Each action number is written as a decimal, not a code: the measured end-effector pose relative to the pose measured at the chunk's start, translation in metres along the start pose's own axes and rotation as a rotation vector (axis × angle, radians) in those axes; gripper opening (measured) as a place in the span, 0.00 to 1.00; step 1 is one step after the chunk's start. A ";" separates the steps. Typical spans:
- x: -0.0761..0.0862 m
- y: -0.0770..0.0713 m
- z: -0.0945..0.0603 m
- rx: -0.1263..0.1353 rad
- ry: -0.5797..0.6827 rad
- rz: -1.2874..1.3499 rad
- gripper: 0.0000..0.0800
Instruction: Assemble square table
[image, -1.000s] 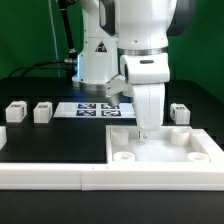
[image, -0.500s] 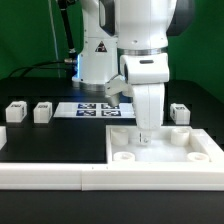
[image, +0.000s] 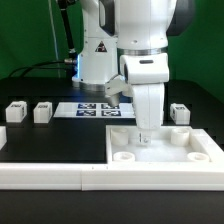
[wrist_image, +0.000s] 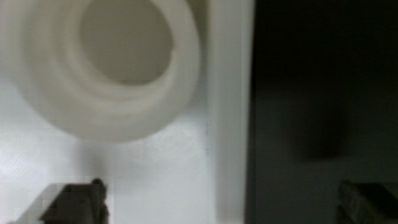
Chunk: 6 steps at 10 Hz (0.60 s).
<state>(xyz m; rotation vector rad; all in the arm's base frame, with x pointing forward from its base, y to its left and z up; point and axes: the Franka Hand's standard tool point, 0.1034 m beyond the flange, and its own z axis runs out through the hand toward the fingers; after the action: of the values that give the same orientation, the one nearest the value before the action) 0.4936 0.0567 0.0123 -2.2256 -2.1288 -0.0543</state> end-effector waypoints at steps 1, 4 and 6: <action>0.002 0.002 -0.011 -0.008 -0.006 0.028 0.81; 0.012 -0.012 -0.035 -0.011 -0.025 0.175 0.81; 0.033 -0.030 -0.042 -0.009 -0.031 0.442 0.81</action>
Offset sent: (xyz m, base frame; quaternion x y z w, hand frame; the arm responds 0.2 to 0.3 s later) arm -0.0287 0.0015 0.0303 0.0120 -0.0572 0.0881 0.9944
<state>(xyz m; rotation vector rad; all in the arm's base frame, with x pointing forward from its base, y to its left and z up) 0.4658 0.0877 0.0568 -2.6574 -1.6003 -0.0074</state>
